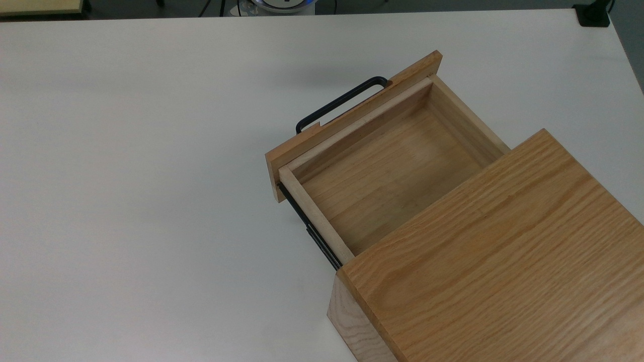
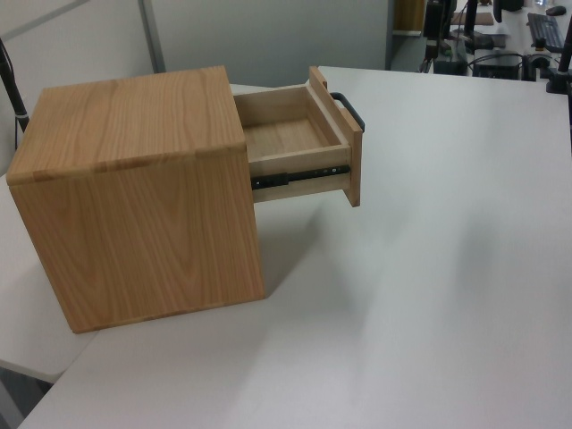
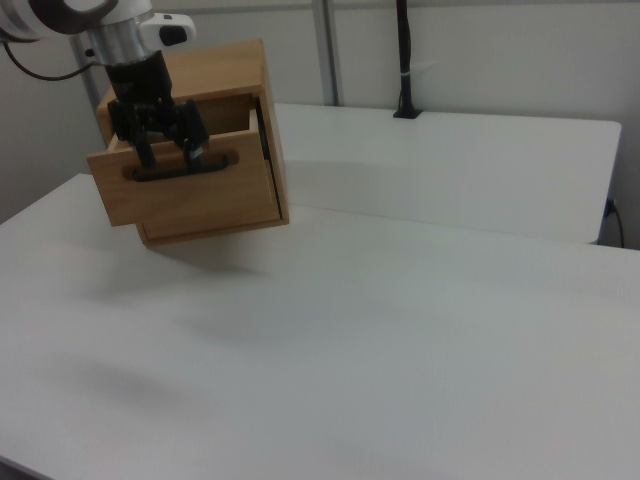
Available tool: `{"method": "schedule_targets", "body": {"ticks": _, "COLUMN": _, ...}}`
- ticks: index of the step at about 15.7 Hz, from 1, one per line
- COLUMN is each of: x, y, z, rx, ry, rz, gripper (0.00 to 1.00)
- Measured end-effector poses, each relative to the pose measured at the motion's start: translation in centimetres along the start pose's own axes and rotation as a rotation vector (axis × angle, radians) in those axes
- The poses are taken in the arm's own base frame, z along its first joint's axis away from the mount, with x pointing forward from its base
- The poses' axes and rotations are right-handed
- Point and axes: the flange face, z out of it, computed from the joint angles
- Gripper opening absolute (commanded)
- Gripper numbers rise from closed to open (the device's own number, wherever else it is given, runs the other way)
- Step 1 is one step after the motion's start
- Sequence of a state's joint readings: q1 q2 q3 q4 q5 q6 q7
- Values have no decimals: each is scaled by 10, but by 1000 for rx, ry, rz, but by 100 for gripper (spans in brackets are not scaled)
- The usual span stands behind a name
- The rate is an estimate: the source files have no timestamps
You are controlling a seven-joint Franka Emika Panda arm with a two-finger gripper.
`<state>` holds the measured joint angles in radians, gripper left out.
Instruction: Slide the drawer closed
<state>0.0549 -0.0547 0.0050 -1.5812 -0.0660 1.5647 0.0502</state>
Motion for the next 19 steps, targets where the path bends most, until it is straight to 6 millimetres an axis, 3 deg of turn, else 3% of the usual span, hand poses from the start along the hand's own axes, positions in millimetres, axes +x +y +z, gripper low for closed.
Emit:
{"method": "schedule_targets", "body": {"ticks": 13, "x": 1, "y": -1, "z": 2, "rx": 0, "ry": -4, "rz": -5, "gripper": 100}}
{"method": "schedule_targets", "body": {"ticks": 16, "x": 5, "y": -2, "z": 12, "rx": 0, "ry": -23, "rz": -84, "gripper": 99}}
{"method": "schedule_targets", "body": {"ticks": 18, "x": 12, "y": -3, "z": 26, "rx": 2, "ry": -47, "rz": -163, "gripper": 89}}
{"method": "schedule_targets", "body": {"ticks": 19, "x": 16, "y": -4, "z": 33, "rx": 3, "ry": -57, "rz": -190, "gripper": 75}}
